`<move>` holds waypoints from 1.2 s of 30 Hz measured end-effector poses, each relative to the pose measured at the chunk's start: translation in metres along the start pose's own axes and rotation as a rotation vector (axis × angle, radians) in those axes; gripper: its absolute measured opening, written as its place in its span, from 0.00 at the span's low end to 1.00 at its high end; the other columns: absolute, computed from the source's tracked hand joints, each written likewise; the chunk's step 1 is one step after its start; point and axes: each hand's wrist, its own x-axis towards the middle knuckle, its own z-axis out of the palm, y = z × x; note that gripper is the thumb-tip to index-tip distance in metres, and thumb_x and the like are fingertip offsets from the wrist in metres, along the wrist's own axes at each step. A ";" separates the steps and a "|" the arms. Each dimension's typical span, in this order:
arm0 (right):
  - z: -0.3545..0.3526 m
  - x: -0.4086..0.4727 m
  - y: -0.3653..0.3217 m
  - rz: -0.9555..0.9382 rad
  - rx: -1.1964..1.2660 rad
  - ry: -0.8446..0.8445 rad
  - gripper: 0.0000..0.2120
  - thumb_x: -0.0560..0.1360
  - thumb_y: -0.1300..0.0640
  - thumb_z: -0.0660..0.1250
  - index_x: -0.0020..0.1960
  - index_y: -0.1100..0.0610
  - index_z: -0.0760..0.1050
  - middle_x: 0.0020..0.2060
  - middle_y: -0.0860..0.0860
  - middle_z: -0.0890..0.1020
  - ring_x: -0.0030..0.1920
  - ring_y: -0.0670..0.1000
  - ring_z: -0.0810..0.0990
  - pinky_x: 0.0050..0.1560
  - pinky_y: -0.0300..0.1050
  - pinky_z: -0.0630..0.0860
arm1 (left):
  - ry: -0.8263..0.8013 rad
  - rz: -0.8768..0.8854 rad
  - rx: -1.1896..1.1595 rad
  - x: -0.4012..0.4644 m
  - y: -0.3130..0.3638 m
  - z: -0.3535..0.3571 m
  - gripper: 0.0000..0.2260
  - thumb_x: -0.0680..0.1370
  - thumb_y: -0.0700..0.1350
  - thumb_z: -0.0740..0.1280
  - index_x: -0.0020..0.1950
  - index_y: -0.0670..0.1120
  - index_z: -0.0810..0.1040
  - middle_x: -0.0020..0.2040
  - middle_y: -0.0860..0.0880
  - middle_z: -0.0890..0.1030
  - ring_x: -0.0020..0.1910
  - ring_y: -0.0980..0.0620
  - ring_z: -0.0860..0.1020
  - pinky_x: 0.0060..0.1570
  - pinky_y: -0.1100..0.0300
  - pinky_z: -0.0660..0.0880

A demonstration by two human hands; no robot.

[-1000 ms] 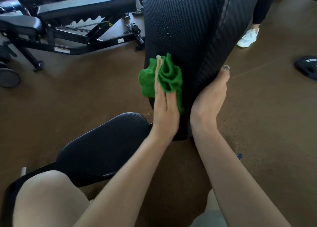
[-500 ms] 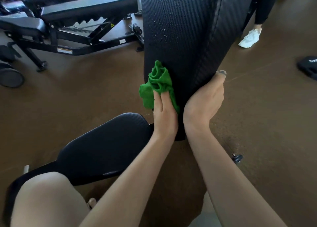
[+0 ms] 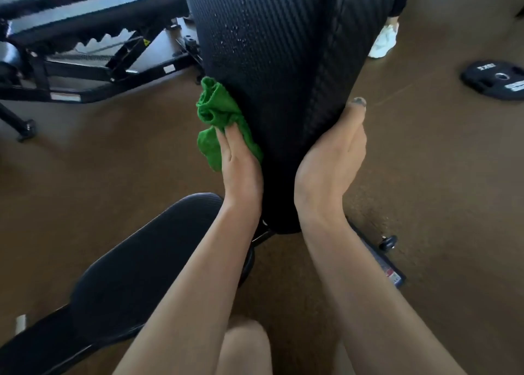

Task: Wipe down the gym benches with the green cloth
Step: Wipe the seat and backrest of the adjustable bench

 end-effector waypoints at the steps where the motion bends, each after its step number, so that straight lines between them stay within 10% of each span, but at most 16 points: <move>1: -0.001 0.001 0.001 -0.001 0.012 -0.003 0.19 0.84 0.44 0.49 0.37 0.51 0.57 0.30 0.42 0.65 0.33 0.43 0.63 0.43 0.50 0.66 | -0.002 0.006 -0.004 0.001 -0.003 -0.001 0.22 0.88 0.56 0.52 0.83 0.57 0.60 0.77 0.53 0.70 0.71 0.55 0.72 0.74 0.51 0.69; 13: 0.006 -0.010 -0.010 0.029 0.002 0.135 0.23 0.86 0.51 0.50 0.32 0.49 0.60 0.23 0.38 0.70 0.29 0.41 0.66 0.41 0.46 0.67 | -0.034 -0.130 -0.028 0.023 -0.030 -0.021 0.25 0.87 0.58 0.51 0.85 0.58 0.51 0.82 0.51 0.61 0.78 0.49 0.66 0.77 0.50 0.64; 20: 0.011 -0.016 -0.015 0.021 0.014 0.201 0.22 0.84 0.57 0.52 0.31 0.49 0.56 0.23 0.40 0.63 0.29 0.44 0.60 0.40 0.48 0.63 | 0.006 -0.230 -0.029 0.076 -0.049 -0.030 0.38 0.69 0.74 0.54 0.80 0.69 0.55 0.79 0.53 0.68 0.73 0.45 0.71 0.73 0.39 0.68; 30: 0.007 -0.016 -0.010 0.008 0.005 0.213 0.21 0.84 0.57 0.52 0.32 0.49 0.56 0.23 0.40 0.63 0.28 0.43 0.61 0.38 0.45 0.62 | -0.046 -0.290 -0.016 -0.059 -0.069 -0.019 0.25 0.86 0.59 0.50 0.84 0.63 0.50 0.84 0.57 0.55 0.83 0.51 0.54 0.81 0.42 0.53; 36: 0.007 -0.010 -0.003 -0.025 0.006 0.192 0.21 0.84 0.58 0.52 0.33 0.49 0.54 0.24 0.41 0.61 0.29 0.43 0.59 0.38 0.45 0.60 | 0.103 -0.297 0.019 0.030 -0.065 -0.029 0.24 0.86 0.58 0.51 0.83 0.60 0.57 0.79 0.48 0.68 0.75 0.43 0.70 0.76 0.40 0.66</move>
